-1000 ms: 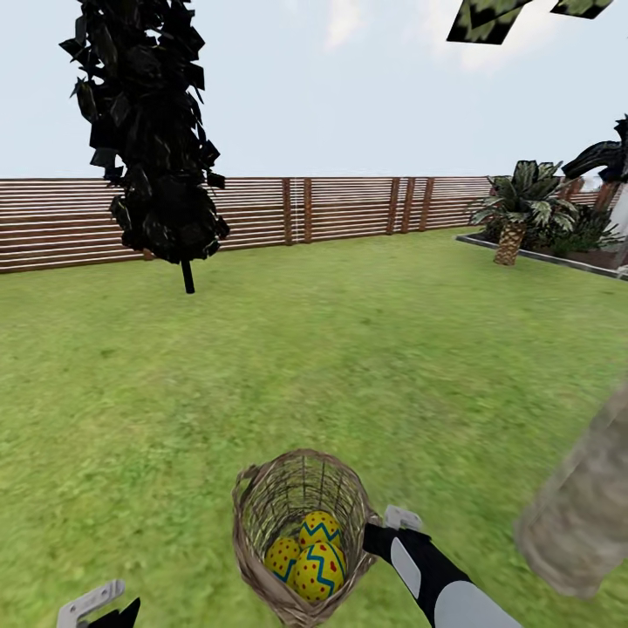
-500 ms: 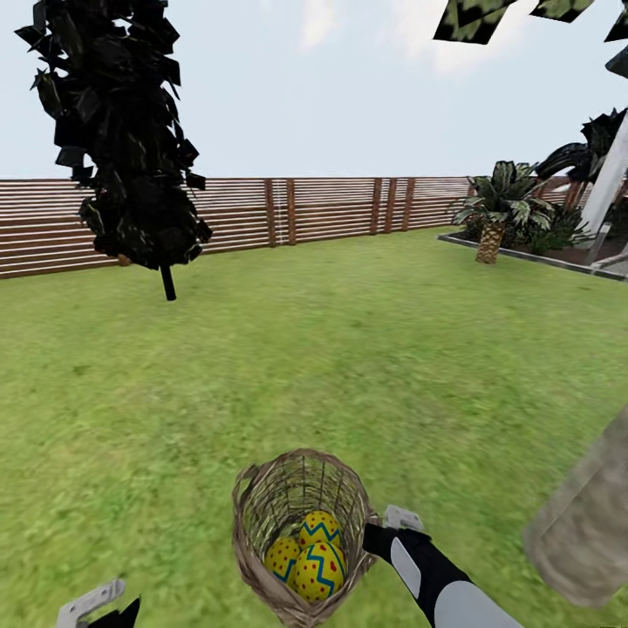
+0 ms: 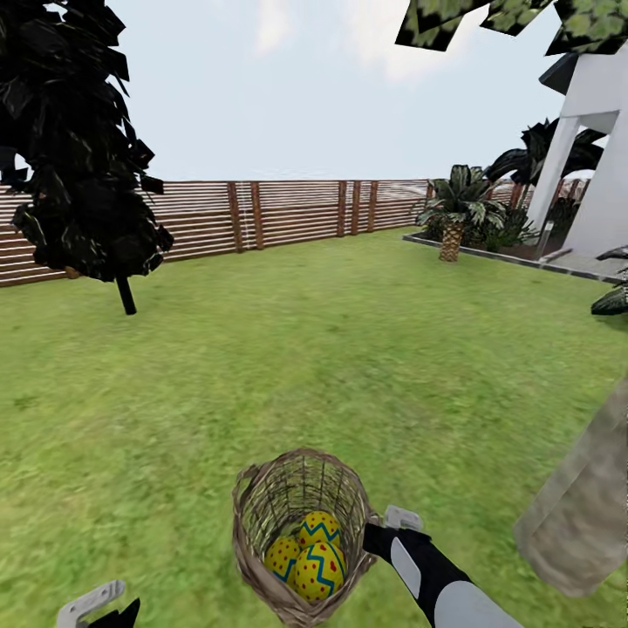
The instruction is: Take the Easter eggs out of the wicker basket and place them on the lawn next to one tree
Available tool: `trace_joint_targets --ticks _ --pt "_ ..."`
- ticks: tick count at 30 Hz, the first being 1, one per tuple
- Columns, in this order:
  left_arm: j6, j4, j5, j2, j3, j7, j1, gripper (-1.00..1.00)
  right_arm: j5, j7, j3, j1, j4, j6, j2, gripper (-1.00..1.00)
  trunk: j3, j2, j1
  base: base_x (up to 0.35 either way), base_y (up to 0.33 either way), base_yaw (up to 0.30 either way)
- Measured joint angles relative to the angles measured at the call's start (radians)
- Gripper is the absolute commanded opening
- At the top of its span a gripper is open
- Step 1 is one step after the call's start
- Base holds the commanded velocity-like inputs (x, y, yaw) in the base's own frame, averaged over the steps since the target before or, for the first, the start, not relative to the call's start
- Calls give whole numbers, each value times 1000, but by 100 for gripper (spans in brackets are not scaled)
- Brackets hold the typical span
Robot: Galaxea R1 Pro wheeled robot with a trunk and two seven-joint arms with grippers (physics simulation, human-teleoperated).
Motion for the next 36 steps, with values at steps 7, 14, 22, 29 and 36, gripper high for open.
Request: trace_joint_targets --ticks 7,14,22,29,36 --pt "1 -3 2 0 0 0 0 100 0 0 -1 0 0 -1 0 -100 1 0 0 264 228 -74" --pt "1 -9 4 0 0 0 -1 100 0 0 -1 0 0 -1 0 -100 2 0 0 266 223 -1" --pt "1 -6 4 0 0 0 1 100 -1 0 -1 0 0 -1 0 -100 3 0 0 289 180 -164" --pt "1 -6 4 0 -1 0 1 100 0 0 -2 0 0 -1 0 -100 6 0 0 318 30 -256" --pt "0 -4 3 0 -2 0 1 100 0 0 -1 0 0 0 0 -100 10 0 0 320 1 -247"
